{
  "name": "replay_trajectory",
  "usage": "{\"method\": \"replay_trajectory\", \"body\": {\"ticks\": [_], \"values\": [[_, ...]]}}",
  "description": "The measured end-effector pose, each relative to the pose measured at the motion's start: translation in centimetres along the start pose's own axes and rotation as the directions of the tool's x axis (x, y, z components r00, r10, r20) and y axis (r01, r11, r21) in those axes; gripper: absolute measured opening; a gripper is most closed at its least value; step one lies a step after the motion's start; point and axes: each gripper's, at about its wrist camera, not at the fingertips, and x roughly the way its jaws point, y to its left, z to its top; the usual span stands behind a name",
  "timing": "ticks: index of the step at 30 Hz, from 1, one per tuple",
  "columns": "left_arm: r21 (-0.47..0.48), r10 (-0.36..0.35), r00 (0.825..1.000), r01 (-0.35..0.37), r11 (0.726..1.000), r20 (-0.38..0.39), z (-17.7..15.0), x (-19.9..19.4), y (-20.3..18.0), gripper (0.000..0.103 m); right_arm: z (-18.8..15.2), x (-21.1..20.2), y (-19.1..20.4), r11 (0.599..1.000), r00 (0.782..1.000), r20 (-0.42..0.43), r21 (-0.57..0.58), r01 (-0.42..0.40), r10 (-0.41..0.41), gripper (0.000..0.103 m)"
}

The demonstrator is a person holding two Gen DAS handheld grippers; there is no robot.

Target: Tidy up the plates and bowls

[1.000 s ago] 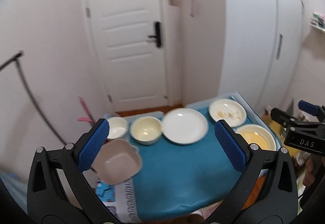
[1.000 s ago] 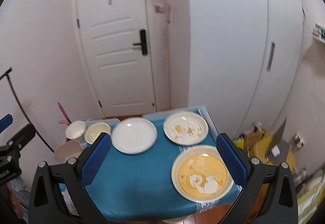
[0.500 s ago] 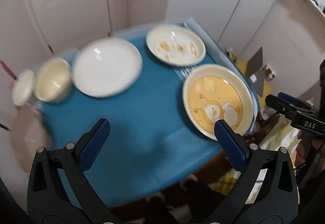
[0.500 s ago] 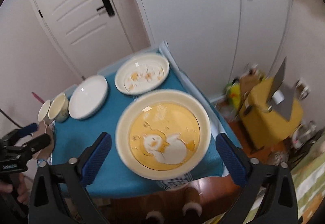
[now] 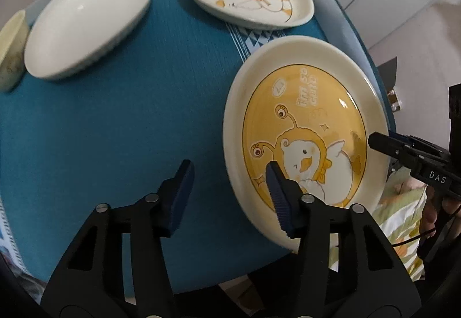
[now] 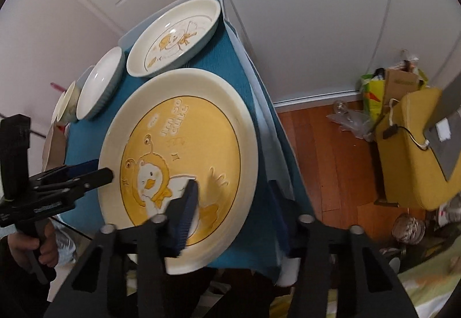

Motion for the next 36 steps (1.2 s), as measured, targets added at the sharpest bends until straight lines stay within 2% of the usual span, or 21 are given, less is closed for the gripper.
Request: {"method": "replay_trajectory", "body": {"ticks": [2, 5, 8, 10, 25, 36], "values": [[-0.010, 0.003, 1.000, -0.003, 1.000, -0.003, 0.0, 0.4, -0.2, 0.037, 0.6, 0.3, -0.2, 1.000, 1.000, -0.003, -0.027, -0.010, 0.010, 0.031], [-0.009, 0.007, 1.000, -0.007, 1.000, -0.004, 0.2, 0.6, -0.7, 0.028, 1.2, 0.5, -0.1, 0.997, 1.000, 0.001, -0.065, -0.027, 0.027, 0.024], [-0.005, 0.013, 1.000, -0.013, 1.000, 0.008, 0.2, 0.4, -1.1, 0.022, 1.8, 0.9, -0.2, 0.995, 1.000, -0.006, -0.100, -0.011, 0.011, 0.016], [0.003, 0.044, 0.999, -0.044, 0.999, 0.021, 0.5, 0.2, -1.4, 0.020, 2.0, 1.1, -0.4, 0.994, 1.000, -0.012, -0.110, -0.012, 0.010, 0.014], [0.045, 0.136, 0.989, -0.138, 0.989, 0.055, -0.2, -0.4, -2.9, 0.020, 2.2, 1.6, 0.4, 0.981, 0.999, -0.030, -0.191, 0.026, -0.032, 0.014], [0.022, 0.151, 0.983, -0.154, 0.988, 0.106, -1.4, -4.1, -2.0, 0.020, 2.7, 0.7, 1.3, 0.975, 0.999, -0.003, -0.221, 0.039, -0.040, 0.014]]}}
